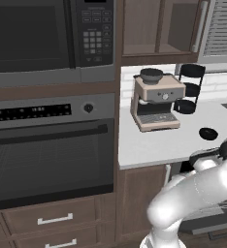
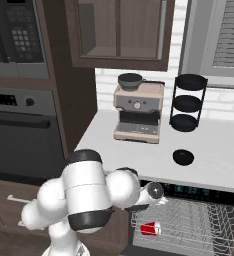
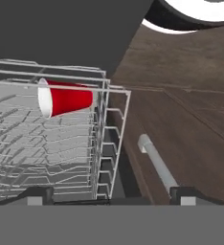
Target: Pick up the cup and bowl from the counter, place them in the dishwasher, and close the dishwasher door.
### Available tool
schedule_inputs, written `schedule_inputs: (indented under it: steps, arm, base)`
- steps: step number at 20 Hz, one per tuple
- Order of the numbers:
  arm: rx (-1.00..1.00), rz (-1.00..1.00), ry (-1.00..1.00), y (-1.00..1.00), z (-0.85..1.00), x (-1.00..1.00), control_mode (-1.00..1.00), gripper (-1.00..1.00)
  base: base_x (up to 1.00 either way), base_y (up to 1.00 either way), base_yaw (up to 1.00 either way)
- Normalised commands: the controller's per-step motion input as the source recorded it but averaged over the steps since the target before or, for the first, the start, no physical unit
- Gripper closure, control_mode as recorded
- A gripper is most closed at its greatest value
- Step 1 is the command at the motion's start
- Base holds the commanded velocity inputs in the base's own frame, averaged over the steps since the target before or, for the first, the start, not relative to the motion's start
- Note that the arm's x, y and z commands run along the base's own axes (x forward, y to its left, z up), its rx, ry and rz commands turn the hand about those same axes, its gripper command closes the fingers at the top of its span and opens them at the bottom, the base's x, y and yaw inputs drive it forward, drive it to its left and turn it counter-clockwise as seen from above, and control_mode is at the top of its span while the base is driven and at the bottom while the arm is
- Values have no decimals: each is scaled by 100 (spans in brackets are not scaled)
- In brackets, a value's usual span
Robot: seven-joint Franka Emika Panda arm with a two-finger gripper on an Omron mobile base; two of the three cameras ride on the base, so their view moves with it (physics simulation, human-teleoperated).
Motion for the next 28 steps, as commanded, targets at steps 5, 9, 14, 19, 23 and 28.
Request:
schedule_inputs:
  steps: [5, 9, 14, 19, 23, 28]
  arm:
    - [9, -10, 1, -25, 100, -60, -100, -100]
    - [3, -7, 15, -38, 100, -53, -100, -100]
    - [0, 0, 26, -12, 100, -6, -100, -100]
    - [-9, 3, 20, 6, 59, 0, -100, -100]
    - [-20, 10, 4, 20, 8, 10, -100, -100]
    - [-12, 2, -1, 16, 20, 5, -100, -100]
  base:
    - [0, 0, 0]
    - [0, 0, 0]
    - [0, 0, 0]
    - [0, 0, 0]
    - [0, 0, 0]
    - [0, 0, 0]
